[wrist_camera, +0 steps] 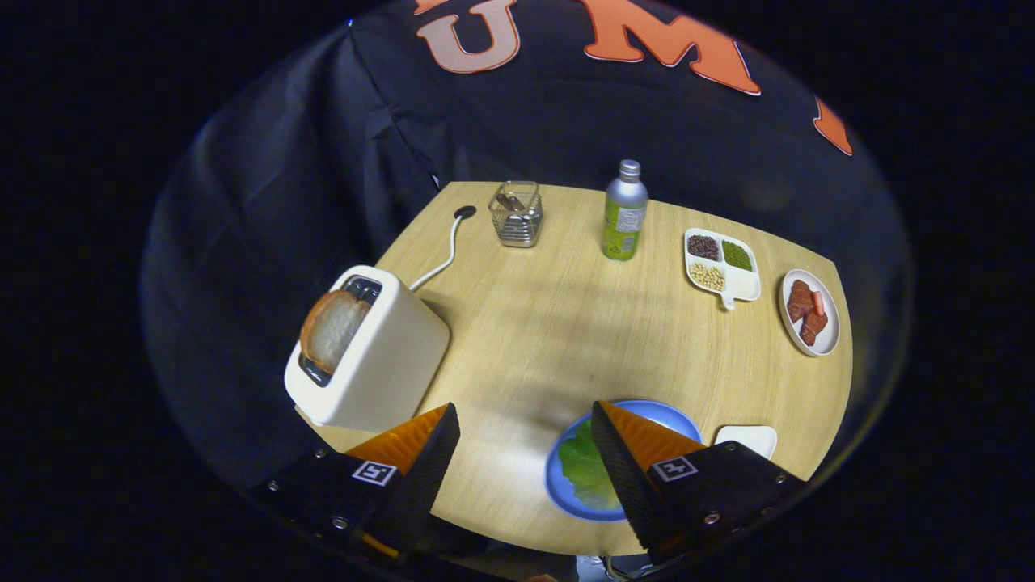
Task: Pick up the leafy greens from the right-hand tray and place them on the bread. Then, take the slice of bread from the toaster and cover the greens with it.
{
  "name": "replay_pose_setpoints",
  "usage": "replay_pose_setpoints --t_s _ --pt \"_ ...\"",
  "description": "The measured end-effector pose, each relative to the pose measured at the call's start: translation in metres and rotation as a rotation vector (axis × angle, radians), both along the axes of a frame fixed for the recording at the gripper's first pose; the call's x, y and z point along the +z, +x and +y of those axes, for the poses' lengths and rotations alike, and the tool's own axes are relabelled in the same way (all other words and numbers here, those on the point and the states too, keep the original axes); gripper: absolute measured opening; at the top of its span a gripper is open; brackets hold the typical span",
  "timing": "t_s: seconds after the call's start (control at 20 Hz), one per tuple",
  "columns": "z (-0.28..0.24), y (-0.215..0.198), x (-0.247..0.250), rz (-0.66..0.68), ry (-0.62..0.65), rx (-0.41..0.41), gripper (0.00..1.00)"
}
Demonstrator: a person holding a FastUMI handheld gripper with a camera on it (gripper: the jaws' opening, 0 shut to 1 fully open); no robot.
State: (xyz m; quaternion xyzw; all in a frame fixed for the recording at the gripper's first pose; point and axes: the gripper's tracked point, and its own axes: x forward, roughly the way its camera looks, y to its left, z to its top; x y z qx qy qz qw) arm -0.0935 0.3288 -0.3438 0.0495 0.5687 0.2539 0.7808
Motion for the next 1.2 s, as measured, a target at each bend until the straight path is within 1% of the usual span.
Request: replay_pose_setpoints --t_s 0.05,0.2,0.5,0.75,0.85,0.9,1.0,1.05,1.2 --pt "0.014 0.003 0.007 0.004 0.014 -0.006 0.99" --pt "0.056 0.009 0.024 0.014 0.037 0.02 0.99" --pt "0.126 0.016 0.042 0.065 0.056 0.052 0.98" --pt "0.168 0.017 0.039 0.118 0.055 0.071 0.96" --pt "0.178 0.018 0.031 0.157 0.051 0.056 0.95" --pt "0.183 0.019 0.028 0.178 0.05 0.05 0.93" --pt "0.192 0.018 0.022 0.219 0.043 0.047 0.87" --pt "0.195 0.015 0.018 0.233 0.036 0.052 0.82" --pt "0.201 0.007 0.007 0.275 -0.004 0.074 0.74"
